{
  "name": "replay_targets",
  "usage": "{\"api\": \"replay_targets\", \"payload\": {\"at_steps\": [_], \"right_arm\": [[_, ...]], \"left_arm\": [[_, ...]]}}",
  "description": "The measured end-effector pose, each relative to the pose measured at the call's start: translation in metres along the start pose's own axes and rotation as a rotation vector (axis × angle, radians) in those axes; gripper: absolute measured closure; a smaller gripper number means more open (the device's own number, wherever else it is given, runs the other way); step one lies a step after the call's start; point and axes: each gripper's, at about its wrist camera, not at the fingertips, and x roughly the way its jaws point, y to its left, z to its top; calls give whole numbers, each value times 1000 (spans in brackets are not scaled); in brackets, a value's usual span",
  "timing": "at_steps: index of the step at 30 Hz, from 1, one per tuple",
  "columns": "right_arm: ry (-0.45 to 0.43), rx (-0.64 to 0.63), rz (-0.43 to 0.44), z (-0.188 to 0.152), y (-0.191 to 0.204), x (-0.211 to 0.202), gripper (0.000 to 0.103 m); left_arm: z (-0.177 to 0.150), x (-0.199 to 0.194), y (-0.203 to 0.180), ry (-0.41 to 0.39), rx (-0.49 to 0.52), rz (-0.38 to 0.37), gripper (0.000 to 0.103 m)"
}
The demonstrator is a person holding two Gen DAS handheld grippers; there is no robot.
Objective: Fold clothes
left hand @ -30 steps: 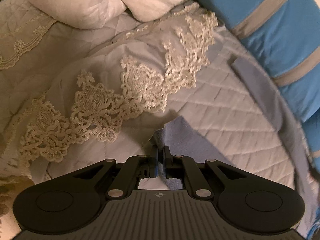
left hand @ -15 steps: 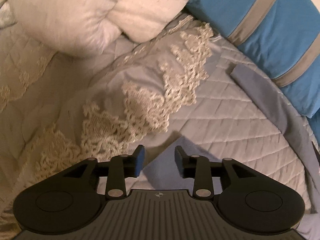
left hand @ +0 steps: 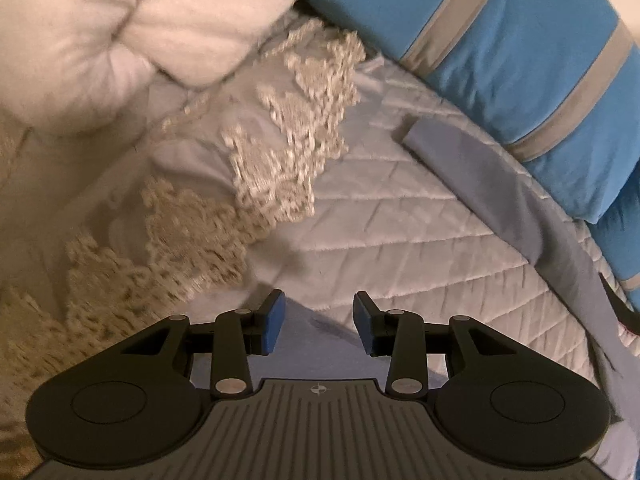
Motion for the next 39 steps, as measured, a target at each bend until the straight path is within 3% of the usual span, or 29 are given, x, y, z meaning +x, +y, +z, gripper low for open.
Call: {"api": "replay_targets", "payload": {"at_steps": [4,7,11,17,24,29,32,33,39], "right_arm": [[-4,16,-8,2,-4,-1,31],[-2,14,-9,2,-5,-2,29],[-2,12,-13,3,-5,-2,25],[-14,35,-30,2,-7,-5,17],[-29,26,-36,2,-5,-7,10],[-28,64,-37,1,-11,-9,5],[-27,87,-37,1,-14,-10,3],[-28,106,-27,1,-17,-10,2],[-20,328,22,-7,-52,-9,0]], "left_arm": [[-5,19,1,19,-16,19,67],[-10,22,-2,-37,19,36,67],[-11,20,-10,-51,66,62,67],[-9,9,-7,-104,55,50,64],[-9,-17,-19,-183,88,-12,57],[-13,-39,-42,-284,129,-83,57],[-17,-47,-63,-336,172,-107,45],[-18,-47,-70,-341,186,-112,41],[-33,-46,-116,-347,291,-147,39]]}}
